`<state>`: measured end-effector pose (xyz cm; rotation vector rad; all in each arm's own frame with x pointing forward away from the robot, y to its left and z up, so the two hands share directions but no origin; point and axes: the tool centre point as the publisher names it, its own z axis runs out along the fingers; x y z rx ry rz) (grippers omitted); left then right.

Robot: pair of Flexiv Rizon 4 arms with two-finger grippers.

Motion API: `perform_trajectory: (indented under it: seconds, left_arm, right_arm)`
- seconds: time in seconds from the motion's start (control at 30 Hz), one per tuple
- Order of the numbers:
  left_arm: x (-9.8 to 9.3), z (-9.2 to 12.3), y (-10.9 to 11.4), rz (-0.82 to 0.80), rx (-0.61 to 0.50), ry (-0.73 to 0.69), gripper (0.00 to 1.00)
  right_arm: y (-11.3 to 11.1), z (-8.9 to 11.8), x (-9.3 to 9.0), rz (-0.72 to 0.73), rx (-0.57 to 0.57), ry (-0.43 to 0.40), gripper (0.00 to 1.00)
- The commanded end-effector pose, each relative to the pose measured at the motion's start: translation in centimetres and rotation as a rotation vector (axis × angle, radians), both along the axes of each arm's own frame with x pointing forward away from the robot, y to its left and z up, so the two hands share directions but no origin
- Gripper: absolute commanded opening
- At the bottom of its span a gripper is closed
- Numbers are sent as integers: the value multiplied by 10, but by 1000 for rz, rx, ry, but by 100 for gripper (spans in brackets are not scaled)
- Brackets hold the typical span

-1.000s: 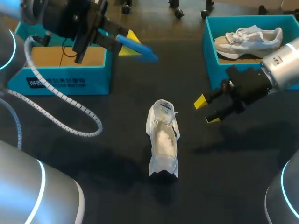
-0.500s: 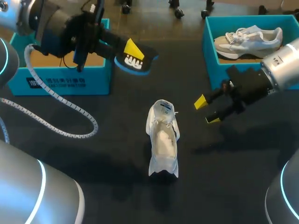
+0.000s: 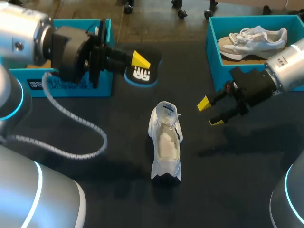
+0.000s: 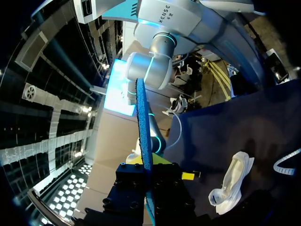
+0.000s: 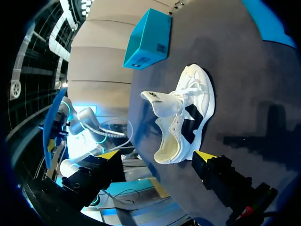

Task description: Take the shoe out of the shoebox, open the shoe tongue, remove and reinsert the insole, then place the shoe into the shoebox

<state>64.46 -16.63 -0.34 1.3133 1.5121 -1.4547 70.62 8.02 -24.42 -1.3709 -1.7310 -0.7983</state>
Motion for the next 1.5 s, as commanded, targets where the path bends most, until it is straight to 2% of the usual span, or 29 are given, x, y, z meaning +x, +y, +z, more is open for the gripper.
perform_trajectory:
  seconds: [0.03, 0.17, 0.37, 0.47, 0.9, 0.97, 1.1, 1.17, 1.2, 1.33, 1.5]
  left_arm:
    - [-7, -5, 3, 27, -51, 2, 0]
    - [-7, -5, 3, 27, -51, 2, 0]
    - [19, -34, -2, 21, -23, -86, 0]
    - [36, -46, 0, 8, -76, -138, 0]
    - [36, -46, 0, 8, -76, -138, 0]
    - [38, -62, -1, -14, -40, -230, 0]
    - [42, -91, 0, -17, -95, -301, 0]
    - [43, -99, -1, -17, -92, -338, 0]
    - [46, -106, -2, 2, -145, -362, 0]
    - [51, -118, -2, 44, -236, -413, 0]
    - [53, -122, -2, 37, -208, -424, 0]
  right_arm:
    - [1, -1, 0, 0, -1, 0, 100]
    - [1, -1, 0, 0, -1, 0, 100]
    - [1, -1, 0, 0, -1, 0, 100]
    - [1, -1, 0, 0, -1, 0, 100]
    - [1, -1, 0, 0, -1, 0, 100]
    - [1, -1, 0, 0, -1, 0, 100]
    - [1, -1, 0, 0, -1, 0, 100]
    - [1, -1, 0, 0, -1, 0, 100]
    - [1, -1, 0, 0, -1, 0, 100]
    - [1, -1, 0, 0, -1, 0, 100]
    - [1, -1, 0, 0, -1, 0, 100]
